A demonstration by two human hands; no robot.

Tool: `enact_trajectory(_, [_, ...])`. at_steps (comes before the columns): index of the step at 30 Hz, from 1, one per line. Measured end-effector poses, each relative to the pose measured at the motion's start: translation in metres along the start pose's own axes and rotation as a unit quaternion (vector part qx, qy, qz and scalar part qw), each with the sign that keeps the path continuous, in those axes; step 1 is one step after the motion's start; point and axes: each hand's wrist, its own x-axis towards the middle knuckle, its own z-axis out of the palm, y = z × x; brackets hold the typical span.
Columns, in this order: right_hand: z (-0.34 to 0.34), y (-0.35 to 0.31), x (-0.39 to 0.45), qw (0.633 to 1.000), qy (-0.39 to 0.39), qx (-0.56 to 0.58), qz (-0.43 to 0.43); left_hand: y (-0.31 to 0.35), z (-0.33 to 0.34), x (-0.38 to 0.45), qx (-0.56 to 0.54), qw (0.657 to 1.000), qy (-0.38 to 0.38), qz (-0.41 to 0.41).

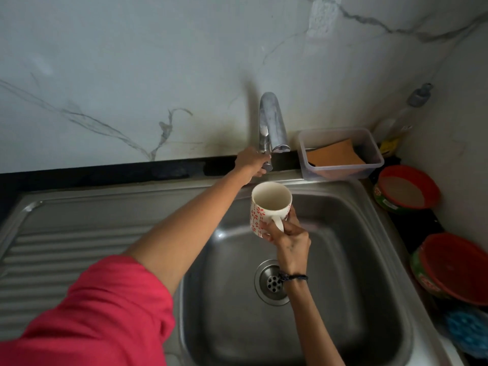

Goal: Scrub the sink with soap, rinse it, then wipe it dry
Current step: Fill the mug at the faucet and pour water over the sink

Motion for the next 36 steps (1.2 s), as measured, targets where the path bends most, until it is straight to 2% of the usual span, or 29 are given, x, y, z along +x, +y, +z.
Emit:
enact_trajectory(3, [0.000,0.002,0.001,1.000,-0.005,0.018,0.003,-0.011,-0.002,0.000,-0.106,0.993,-0.005,-0.045])
enact_trajectory(6, [-0.001,0.006,0.005,1.000,-0.005,0.020,0.013,-0.019,-0.006,0.002,-0.217,0.971,-0.023,-0.096])
enact_trajectory(10, [-0.004,0.010,0.007,1.000,-0.009,-0.002,0.015,-0.024,-0.004,-0.003,-0.299,0.943,-0.044,-0.139])
enact_trajectory(17, [-0.009,0.012,0.008,0.998,0.012,-0.063,-0.004,-0.025,-0.004,0.002,-0.309,0.938,-0.031,-0.153])
enact_trajectory(24, [-0.009,0.018,0.011,0.999,0.017,-0.036,0.003,-0.020,-0.008,0.000,-0.247,0.957,-0.035,-0.146])
enact_trajectory(36, [-0.008,0.036,0.016,0.999,-0.003,-0.036,0.013,-0.025,-0.009,0.006,-0.222,0.960,-0.010,-0.169])
